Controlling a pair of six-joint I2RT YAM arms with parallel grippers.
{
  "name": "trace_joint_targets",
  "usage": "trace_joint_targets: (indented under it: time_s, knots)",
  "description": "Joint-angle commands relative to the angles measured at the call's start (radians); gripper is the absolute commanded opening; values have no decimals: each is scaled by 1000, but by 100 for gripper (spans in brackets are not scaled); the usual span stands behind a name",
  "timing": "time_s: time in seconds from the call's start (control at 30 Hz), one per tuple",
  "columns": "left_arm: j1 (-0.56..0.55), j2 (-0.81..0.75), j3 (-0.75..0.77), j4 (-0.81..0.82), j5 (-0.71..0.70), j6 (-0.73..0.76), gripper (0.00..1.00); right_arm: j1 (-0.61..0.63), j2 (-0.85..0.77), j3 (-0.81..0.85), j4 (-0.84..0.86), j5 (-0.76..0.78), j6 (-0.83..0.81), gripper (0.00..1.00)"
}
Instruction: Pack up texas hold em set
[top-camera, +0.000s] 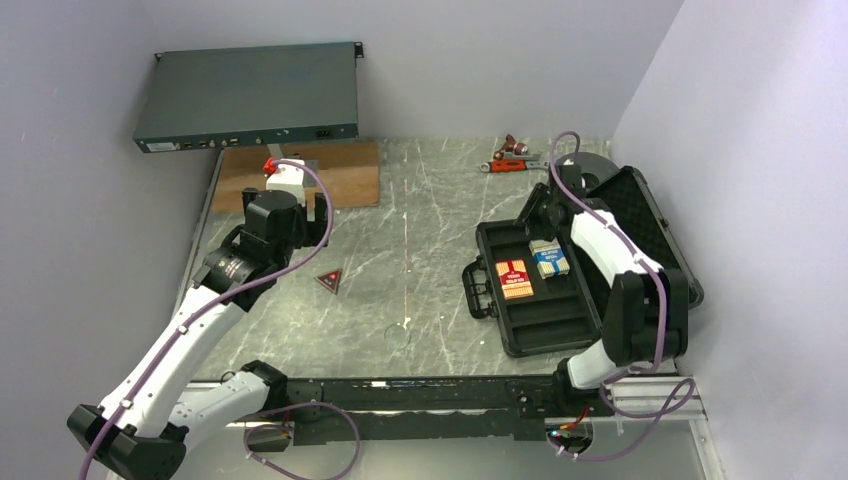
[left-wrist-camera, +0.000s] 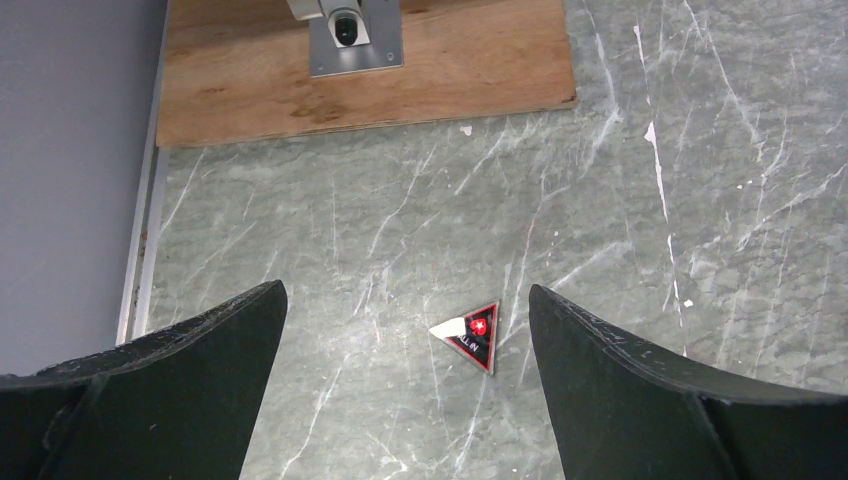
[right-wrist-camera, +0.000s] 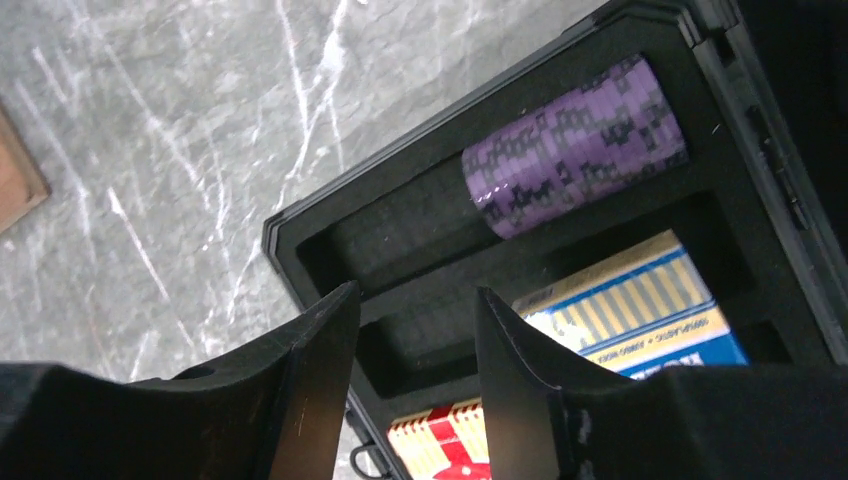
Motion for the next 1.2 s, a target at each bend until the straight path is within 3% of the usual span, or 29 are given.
trace_joint_targets:
  time_s: [0.0,0.2,0.4,0.87,1.17]
  knots:
    - [0,-11,1,35,-23,15,97,5,63,121,-67,95,-35,48]
    - [0,-11,2,35,-23,15,97,4,118,152,-119,167,-83,46]
    - [0,-11,4,34,-23,16,97,6,144,125,-136,120,-123,39]
    - [1,-14,3,35,-27,17,97,10,68,63,-205,159,-201,39]
    - [0,-14,1,36,-25,15,97,7,19,42,-176,262,-154,42]
